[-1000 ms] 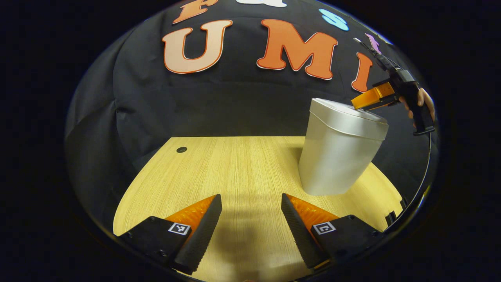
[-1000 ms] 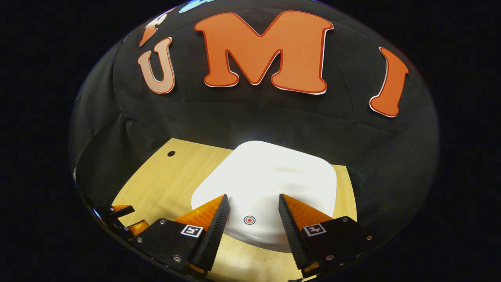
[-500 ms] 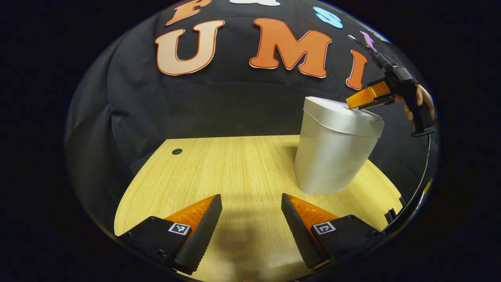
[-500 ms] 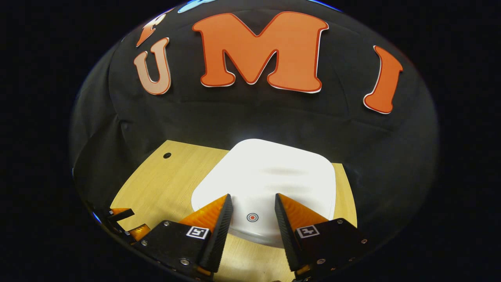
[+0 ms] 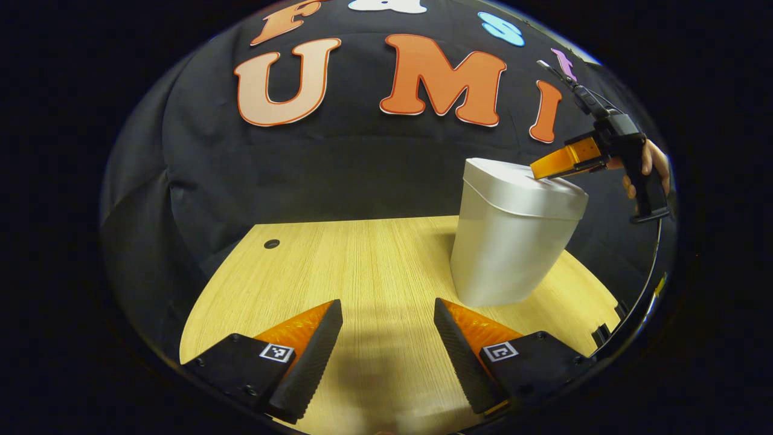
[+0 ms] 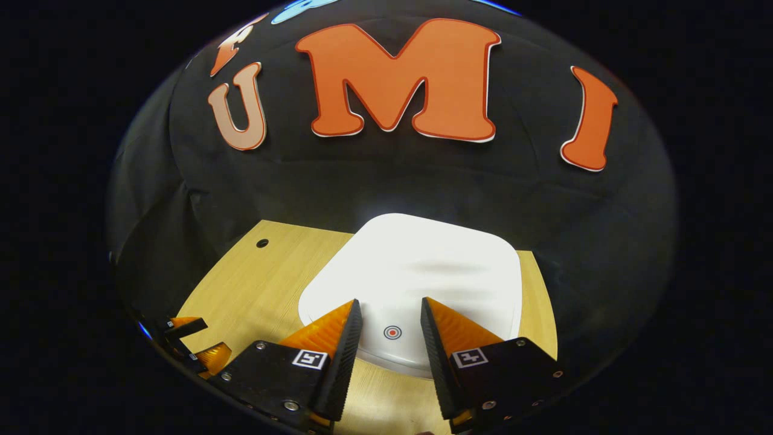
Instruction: Press the lid of the desktop garbage bin to open it, pick up the crumpled paper on the desktop and throw it into the bin, then pick up the pop can on the desktop and drop it into the bin, and finally close the garbage bin lid.
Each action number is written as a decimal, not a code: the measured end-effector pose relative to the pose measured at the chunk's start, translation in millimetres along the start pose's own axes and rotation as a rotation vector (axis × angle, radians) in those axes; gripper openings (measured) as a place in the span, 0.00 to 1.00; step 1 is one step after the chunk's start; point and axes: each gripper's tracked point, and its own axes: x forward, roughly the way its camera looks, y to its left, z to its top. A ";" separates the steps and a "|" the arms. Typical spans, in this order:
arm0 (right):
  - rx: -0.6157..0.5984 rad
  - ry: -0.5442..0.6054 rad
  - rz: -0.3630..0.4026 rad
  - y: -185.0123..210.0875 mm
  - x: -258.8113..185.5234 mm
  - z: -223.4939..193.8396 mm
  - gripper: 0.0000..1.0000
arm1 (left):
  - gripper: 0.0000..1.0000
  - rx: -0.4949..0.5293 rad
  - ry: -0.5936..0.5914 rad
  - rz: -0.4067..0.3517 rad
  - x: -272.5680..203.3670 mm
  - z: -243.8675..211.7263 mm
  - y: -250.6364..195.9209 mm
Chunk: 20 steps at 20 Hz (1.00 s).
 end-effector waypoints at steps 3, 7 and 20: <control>-0.010 -0.066 -0.015 0.6 -2.3 2.0 0.60 | 0.95 0.009 -0.048 0.005 -3.4 24.5 3.3; 0.009 -0.154 -0.045 -1.3 -9.6 1.2 0.57 | 0.98 0.025 -0.122 0.016 -9.5 63.1 6.7; -0.084 -0.456 -0.067 42.1 -74.8 -2.9 0.86 | 0.99 0.095 -0.432 0.119 -58.0 166.5 26.7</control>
